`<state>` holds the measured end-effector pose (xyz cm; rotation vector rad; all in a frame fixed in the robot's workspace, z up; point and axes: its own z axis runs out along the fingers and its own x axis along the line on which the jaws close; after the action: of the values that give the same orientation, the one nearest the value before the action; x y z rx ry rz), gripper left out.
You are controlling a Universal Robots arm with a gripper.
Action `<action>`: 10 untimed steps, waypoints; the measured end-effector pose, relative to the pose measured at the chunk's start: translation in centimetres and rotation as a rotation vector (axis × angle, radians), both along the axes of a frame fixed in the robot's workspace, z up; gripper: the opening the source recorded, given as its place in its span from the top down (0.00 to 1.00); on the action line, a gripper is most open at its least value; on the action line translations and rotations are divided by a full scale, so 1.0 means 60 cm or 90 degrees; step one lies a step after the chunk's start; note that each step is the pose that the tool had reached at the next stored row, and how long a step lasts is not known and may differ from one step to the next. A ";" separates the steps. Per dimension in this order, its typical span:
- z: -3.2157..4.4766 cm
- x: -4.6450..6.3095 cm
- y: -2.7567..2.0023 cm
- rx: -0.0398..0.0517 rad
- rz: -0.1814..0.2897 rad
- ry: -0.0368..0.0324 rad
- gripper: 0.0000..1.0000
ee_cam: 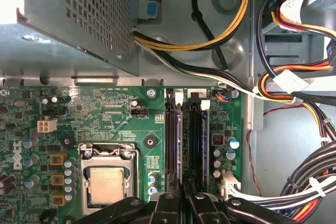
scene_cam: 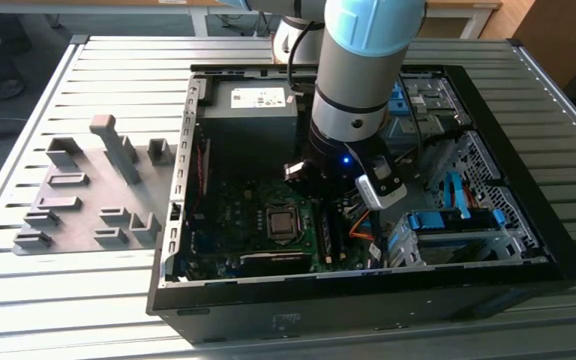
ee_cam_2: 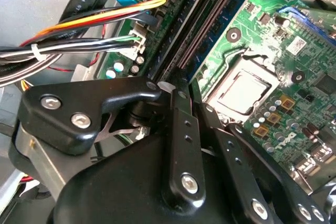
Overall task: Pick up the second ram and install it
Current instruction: 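Insert the second ram into the second slot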
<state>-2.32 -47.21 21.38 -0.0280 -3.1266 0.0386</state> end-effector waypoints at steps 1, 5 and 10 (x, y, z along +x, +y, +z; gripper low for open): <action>0.000 0.000 0.0000 0.0000 0.000 0.0000 0.86; 0.000 0.000 -0.0001 0.0003 0.000 0.0001 0.86; -0.003 0.000 -0.0001 0.0002 0.000 0.0004 0.86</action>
<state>-2.32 -47.22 21.22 -0.0280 -3.1260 0.0380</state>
